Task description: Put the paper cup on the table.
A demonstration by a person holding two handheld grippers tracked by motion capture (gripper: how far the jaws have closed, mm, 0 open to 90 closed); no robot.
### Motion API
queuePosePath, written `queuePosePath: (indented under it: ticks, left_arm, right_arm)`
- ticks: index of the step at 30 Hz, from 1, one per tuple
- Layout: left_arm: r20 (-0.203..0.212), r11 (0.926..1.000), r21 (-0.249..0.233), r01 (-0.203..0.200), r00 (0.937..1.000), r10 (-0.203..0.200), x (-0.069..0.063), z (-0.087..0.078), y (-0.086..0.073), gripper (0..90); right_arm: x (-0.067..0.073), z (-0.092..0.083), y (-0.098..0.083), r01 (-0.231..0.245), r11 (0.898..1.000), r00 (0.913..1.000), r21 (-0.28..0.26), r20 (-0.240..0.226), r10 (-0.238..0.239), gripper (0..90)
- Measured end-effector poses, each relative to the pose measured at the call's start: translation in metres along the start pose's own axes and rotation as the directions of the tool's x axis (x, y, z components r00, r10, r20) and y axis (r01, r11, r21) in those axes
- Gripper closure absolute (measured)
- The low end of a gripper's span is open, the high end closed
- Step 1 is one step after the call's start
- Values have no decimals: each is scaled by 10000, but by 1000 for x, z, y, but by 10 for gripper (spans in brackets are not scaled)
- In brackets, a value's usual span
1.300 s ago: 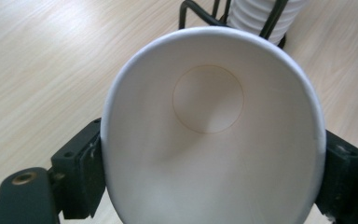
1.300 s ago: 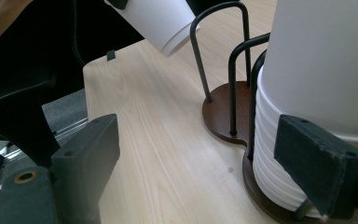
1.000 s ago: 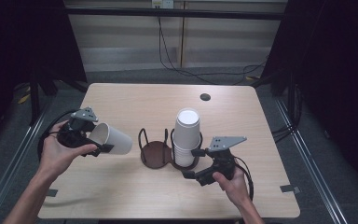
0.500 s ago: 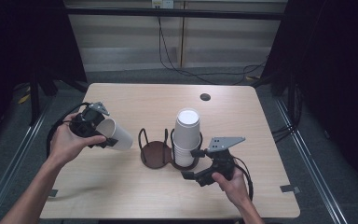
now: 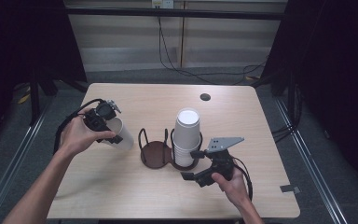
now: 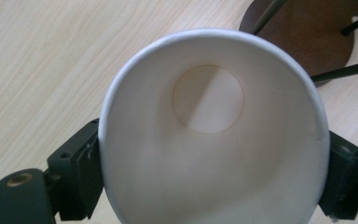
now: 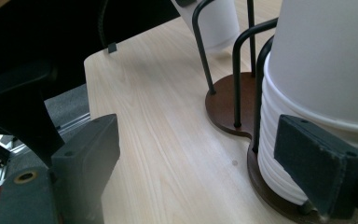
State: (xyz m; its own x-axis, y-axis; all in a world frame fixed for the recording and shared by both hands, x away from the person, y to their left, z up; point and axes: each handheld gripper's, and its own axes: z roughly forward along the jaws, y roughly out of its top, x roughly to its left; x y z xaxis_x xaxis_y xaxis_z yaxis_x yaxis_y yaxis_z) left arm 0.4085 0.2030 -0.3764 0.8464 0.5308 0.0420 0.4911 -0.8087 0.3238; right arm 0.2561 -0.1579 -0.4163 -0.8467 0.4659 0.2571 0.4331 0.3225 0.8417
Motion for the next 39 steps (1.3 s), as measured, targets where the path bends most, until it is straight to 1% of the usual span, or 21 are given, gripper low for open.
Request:
queuePosePath:
  ticks: [1, 3, 4, 8, 9, 12, 13, 15, 19, 24, 26, 27, 28, 29, 30, 32, 33, 35, 36, 37, 39]
  left_arm:
    - [-15, 10000, 21, 94, 10000, -94, 0, 3, 1, 131]
    - [-114, 9996, 277, 4, 9999, -1, 1, 7, 4, 129]
    - [-231, 9995, 325, 15, 9997, -7, 1, 10, 5, 126]
    - [-331, 9987, 498, 55, 9994, -38, -2, 20, 9, 119]
    - [-330, 9983, 586, -12, 9995, 31, -1, 22, 10, 117]
    - [-560, 9963, 849, 103, 9984, -55, -3, 25, 11, 102]
    - [-547, 9961, 868, 176, 9984, -128, -4, 25, 11, 98]
    - [-345, 9965, 793, 278, 9991, -251, -4, 27, 10, 91]
    - [-399, 9976, 609, 319, 9988, -295, -4, 29, 11, 77]
    - [-369, 9972, 603, 441, 9984, -419, -4, 33, 14, 69]
    - [-232, 9977, 661, 126, 9997, -111, -4, 34, 13, 67]
    - [-158, 9983, 570, 144, 9998, -135, -4, 35, 13, 65]
    - [-67, 9979, 623, 158, 9999, -154, -4, 36, 13, 63]
    - [-56, 9977, 628, 251, 9997, -248, -4, 38, 13, 62]
    - [-49, 9974, 690, 182, 9998, -179, -5, 40, 13, 62]
    - [-156, 9958, 875, 280, 9995, -267, -5, 43, 12, 60]
    - [-270, 9960, 828, 334, 9991, -313, -6, 45, 11, 67]
    - [-199, 9962, 751, 432, 9989, -419, -6, 48, 9, 80]
    - [-40, 9964, 734, 433, 9991, -431, -5, 49, 8, 87]
    - [-38, 9968, 681, 421, 9991, -419, -5, 49, 7, 105]
    - [5, 9975, 601, 370, 9993, -371, -5, 50, 4, 97]
  right_arm:
    - [0, -1, 0, 5, 10000, 10000, -41, -22, -5, 148]
    - [1, -1, 0, 45, 10000, 10000, -17, 16, -45, 148]
    - [0, -1, 0, 32, 10000, 10000, -31, 0, -32, 147]
    - [-2, 1, -2, -92, 10000, 10000, -28, -36, 92, 148]
    - [-3, 2, -2, -132, 9999, 9999, -7, -68, 132, 148]
    - [-4, 2, -3, -172, 9999, 9998, -3, -38, 172, 147]
    - [-5, 2, -3, -193, 9998, 9998, -11, -55, 193, 147]
    - [-5, 2, -3, -196, 9998, 9998, -26, -54, 196, 148]
    - [-6, 2, -4, -275, 9996, 9996, -5, 4, 275, 148]
    - [-8, 1, -5, -395, 9992, 9992, -89, 31, 396, 148]
    - [-8, 1, -5, -373, 9993, 9993, -83, 44, 374, 148]
    - [-8, 1, -5, -366, 9993, 9993, -88, 53, 366, 148]
    - [-7, 1, -5, -363, 9993, 9993, -80, 48, 363, 148]
    - [-7, 1, -5, -361, 9993, 9993, -59, 59, 361, 148]
    - [-7, 1, -5, -341, 9994, 9994, -40, 60, 342, 148]
    - [-8, 1, -5, -358, 9993, 9993, -62, 67, 359, 148]
    - [-8, 1, -6, -364, 9993, 9993, -51, 84, 364, 148]
    - [-8, 1, -6, -363, 9993, 9993, -54, 81, 363, 148]
    - [-7, 1, -6, -357, 9993, 9993, -52, 76, 358, 148]
    - [-7, 1, -6, -358, 9993, 9993, -63, 78, 359, 148]
    - [-8, 1, -6, -399, 9992, 9992, -65, 75, 399, 148]
